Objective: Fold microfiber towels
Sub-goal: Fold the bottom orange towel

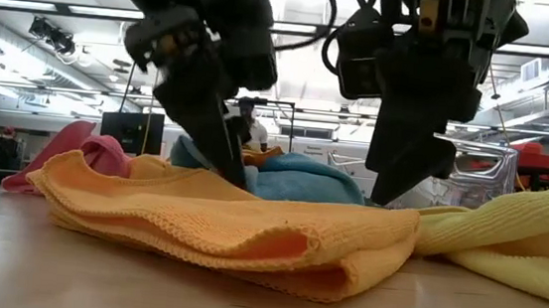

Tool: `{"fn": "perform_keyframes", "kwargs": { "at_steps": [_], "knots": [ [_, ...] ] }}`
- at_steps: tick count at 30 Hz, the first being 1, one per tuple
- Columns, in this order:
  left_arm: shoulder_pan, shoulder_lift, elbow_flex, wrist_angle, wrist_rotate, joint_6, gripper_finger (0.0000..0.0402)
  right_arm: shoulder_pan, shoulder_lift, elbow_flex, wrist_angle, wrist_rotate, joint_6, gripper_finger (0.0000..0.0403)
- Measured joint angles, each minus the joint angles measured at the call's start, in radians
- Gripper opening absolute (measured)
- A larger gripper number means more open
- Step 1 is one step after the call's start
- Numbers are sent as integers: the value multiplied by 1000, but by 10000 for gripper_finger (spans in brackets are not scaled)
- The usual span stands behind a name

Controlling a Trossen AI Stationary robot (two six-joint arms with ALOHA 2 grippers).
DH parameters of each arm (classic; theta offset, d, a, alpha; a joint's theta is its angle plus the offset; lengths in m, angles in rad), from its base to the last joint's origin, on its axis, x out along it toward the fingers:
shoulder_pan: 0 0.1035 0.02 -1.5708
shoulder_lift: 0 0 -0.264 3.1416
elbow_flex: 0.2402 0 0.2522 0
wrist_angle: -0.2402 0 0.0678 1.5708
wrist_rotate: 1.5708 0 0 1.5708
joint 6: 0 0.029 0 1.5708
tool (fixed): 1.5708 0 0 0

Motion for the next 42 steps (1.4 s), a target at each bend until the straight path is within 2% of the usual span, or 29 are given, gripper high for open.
{"fn": "perform_keyframes", "kwargs": {
  "at_steps": [11,19,25,30,34,39,42],
  "knots": [
    [12,67,2,-90,60,94,175,0,0,0,2,-27,54,214],
    [23,58,17,-125,61,17,152,0,0,3,5,-58,30,214],
    [29,-2,35,-236,124,-118,189,0,-1,3,5,-76,11,214],
    [-20,-36,33,-314,148,-143,214,-1,-1,3,10,-66,-13,214],
    [-32,-73,36,-283,101,-143,210,-1,-1,3,14,-54,-29,214],
    [-31,-87,38,-286,-20,-148,201,-1,-2,4,26,-52,-36,214],
    [-28,-70,25,-277,-26,-150,201,-1,-2,4,31,-56,-26,214]
  ]
}}
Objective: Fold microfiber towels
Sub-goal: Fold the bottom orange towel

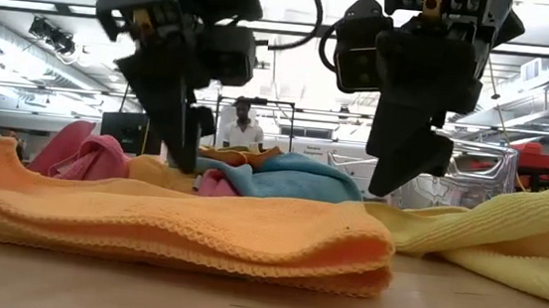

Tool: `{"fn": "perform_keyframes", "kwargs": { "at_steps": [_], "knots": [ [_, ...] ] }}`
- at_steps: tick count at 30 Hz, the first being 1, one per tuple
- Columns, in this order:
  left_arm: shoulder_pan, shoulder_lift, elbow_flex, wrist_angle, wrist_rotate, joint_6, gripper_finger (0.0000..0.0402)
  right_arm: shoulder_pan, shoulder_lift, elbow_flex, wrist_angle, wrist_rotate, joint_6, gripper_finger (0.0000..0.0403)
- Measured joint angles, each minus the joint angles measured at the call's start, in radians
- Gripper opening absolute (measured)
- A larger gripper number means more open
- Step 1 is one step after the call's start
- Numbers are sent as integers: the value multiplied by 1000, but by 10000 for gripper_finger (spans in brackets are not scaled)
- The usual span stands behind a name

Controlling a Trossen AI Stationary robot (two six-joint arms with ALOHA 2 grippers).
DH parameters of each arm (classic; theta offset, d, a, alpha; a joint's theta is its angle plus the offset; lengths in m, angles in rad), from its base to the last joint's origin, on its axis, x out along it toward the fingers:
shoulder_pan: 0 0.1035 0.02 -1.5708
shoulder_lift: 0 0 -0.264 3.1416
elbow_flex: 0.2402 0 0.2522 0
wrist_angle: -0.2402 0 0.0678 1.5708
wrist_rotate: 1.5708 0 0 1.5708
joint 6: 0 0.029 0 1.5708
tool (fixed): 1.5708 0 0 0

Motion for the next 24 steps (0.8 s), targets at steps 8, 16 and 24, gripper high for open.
{"fn": "perform_keyframes", "kwargs": {
  "at_steps": [8,16,24],
  "knots": [
    [-24,3,-43,-19,19,-71,230,0,0,0,9,-1,19,214],
    [-74,74,-40,23,25,-64,215,0,0,3,11,-1,19,214],
    [-81,87,-40,48,33,-103,144,-5,0,42,16,28,-31,214]
  ]
}}
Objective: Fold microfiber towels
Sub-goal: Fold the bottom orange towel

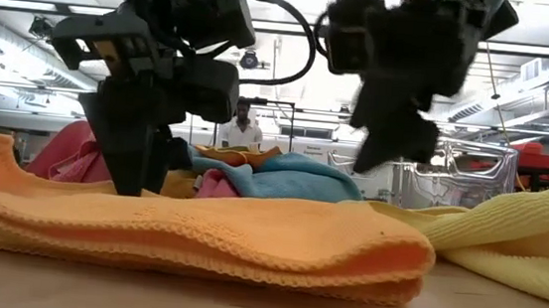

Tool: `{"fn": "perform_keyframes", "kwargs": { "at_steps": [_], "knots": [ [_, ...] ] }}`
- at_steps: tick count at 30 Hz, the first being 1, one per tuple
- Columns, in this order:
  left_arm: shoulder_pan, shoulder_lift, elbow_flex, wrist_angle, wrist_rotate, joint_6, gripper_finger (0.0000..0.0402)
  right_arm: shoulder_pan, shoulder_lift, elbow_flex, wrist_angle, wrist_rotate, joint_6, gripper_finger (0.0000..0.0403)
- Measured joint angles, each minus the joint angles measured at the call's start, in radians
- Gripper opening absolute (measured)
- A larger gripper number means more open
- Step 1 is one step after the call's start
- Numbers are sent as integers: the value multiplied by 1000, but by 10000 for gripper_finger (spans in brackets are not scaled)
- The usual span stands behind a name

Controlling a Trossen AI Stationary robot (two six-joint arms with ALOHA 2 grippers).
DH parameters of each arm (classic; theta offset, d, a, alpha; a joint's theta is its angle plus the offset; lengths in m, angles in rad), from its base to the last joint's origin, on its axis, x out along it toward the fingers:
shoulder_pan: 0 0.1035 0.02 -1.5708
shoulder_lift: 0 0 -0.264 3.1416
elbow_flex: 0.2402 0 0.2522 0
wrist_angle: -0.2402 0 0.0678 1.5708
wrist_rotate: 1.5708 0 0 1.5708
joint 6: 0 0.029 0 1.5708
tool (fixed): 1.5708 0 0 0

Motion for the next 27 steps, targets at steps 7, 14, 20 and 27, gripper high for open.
{"fn": "perform_keyframes", "kwargs": {
  "at_steps": [7,14,20,27],
  "knots": [
    [-11,5,-4,-20,147,-98,20,-43,0,21,6,94,-117,212],
    [-91,5,-4,-23,227,-274,72,-86,0,15,6,73,-225,208],
    [-131,4,-4,-21,193,-392,179,-81,0,15,58,18,-310,207],
    [-127,-36,-4,-18,171,-441,272,-59,36,15,92,13,-310,207]
  ]
}}
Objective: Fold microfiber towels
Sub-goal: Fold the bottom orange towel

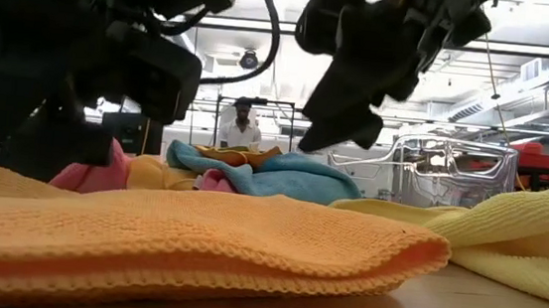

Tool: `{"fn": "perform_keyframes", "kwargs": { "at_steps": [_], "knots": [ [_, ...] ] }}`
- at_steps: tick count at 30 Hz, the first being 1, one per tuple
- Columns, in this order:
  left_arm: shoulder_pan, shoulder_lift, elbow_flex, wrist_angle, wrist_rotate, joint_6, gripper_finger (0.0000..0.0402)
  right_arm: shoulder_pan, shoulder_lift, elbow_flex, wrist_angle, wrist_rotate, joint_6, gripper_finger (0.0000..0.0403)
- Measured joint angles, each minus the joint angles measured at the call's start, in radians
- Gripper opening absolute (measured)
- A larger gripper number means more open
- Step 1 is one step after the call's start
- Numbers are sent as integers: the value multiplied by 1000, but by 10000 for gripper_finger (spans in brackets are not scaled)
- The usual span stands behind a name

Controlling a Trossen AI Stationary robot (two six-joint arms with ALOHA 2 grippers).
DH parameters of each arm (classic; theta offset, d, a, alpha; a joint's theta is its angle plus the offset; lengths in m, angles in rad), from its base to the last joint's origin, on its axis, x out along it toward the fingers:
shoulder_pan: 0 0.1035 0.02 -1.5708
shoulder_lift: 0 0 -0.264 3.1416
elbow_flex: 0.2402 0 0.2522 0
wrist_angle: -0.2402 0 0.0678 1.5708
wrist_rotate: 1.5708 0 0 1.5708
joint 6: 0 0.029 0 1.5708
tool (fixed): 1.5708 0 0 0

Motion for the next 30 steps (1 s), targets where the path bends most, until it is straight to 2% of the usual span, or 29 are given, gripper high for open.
{"fn": "perform_keyframes", "kwargs": {
  "at_steps": [5,12,17,20,23,27,30],
  "knots": [
    [-4,-47,0,-2,-96,-2,272,-4,66,0,90,14,26,210],
    [-88,-86,0,-5,-323,43,232,-11,136,0,166,17,2,227],
    [-168,-109,-9,-15,-456,62,197,-10,140,1,195,15,-19,226],
    [-193,-208,-80,40,-530,40,172,-10,141,4,207,5,-21,225],
    [-213,-345,-223,120,-608,-50,148,-13,140,18,213,-12,-27,225],
    [-231,-505,-419,324,-625,-189,125,-29,140,25,210,-26,-36,225],
    [-240,-541,-504,411,-625,-284,118,-51,140,25,196,-31,-38,225]
  ]
}}
